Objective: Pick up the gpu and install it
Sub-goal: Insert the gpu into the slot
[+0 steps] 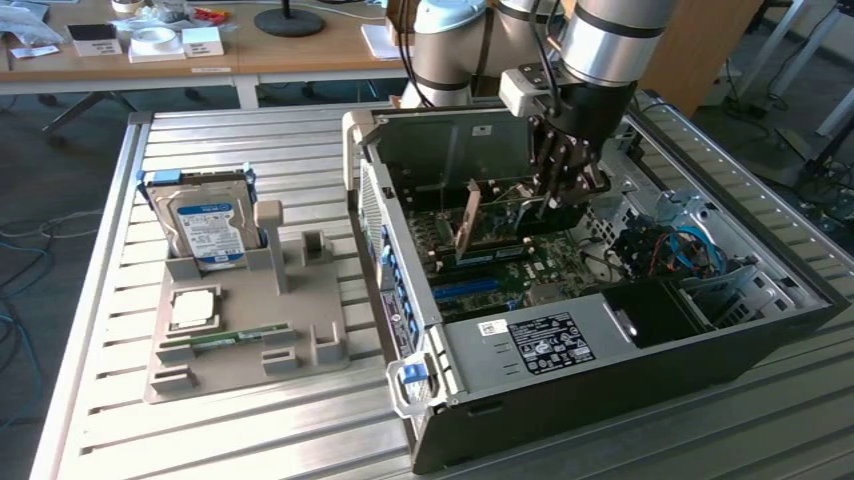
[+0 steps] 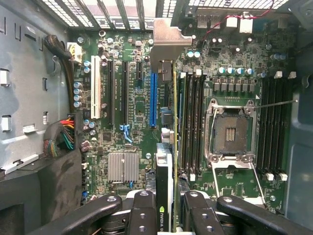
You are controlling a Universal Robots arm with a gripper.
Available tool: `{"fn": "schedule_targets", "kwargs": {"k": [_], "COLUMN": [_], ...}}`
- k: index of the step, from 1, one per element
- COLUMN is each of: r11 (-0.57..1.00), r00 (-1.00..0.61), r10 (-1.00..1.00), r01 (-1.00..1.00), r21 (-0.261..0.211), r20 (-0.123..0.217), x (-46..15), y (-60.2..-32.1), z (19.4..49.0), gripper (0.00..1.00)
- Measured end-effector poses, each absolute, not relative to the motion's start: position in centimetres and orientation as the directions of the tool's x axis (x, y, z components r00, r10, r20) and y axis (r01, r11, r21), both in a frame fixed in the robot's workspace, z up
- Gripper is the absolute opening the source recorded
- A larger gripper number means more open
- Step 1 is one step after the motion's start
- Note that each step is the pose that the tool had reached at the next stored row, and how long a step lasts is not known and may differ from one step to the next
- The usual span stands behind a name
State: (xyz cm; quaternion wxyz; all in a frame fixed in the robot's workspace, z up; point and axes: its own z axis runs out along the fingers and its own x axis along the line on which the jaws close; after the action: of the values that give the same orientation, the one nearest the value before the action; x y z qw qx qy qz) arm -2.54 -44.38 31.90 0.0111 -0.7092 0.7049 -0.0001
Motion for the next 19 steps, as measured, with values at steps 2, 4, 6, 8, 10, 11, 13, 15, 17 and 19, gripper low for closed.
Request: {"fn": "schedule_targets", "kwargs": {"k": [2,4,6,8,10,11,13,15,17,19], "r11": [-0.006,-0.006,-0.006,-0.006,-0.006,-0.006,-0.006,-0.006,-0.006,-0.006], "r00": [0.006,0.006,0.006,0.006,0.006,0.006,0.006,0.006,0.006,0.006], "r10": [-1.000,-1.000,-1.000,-1.000,-1.000,-1.000,-1.000,-1.000,-1.000,-1.000], "r01": [-1.000,-1.000,-1.000,-1.000,-1.000,-1.000,-1.000,-1.000,-1.000,-1.000], "r21": [-0.016,-0.016,-0.016,-0.016,-0.016,-0.016,-0.016,-0.016,-0.016,-0.016], "r20": [-0.015,-0.016,-0.016,-0.016,-0.015,-0.015,-0.015,-0.016,-0.016,-0.015], "x": [-2.5,-2.6,-2.9,-3.1,-3.1,-3.1,-3.1,-3.3,-3.7,-4.1], "y": [-44.4,-44.4,-44.4,-44.4,-44.4,-44.4,-44.4,-44.4,-44.4,-44.4], "z": [31.9,31.9,31.9,31.9,31.9,31.9,31.9,31.9,31.9,31.9], "gripper": [0.27,0.27,0.27,0.27,0.27,0.27,0.27,0.27,0.27,0.27]}}
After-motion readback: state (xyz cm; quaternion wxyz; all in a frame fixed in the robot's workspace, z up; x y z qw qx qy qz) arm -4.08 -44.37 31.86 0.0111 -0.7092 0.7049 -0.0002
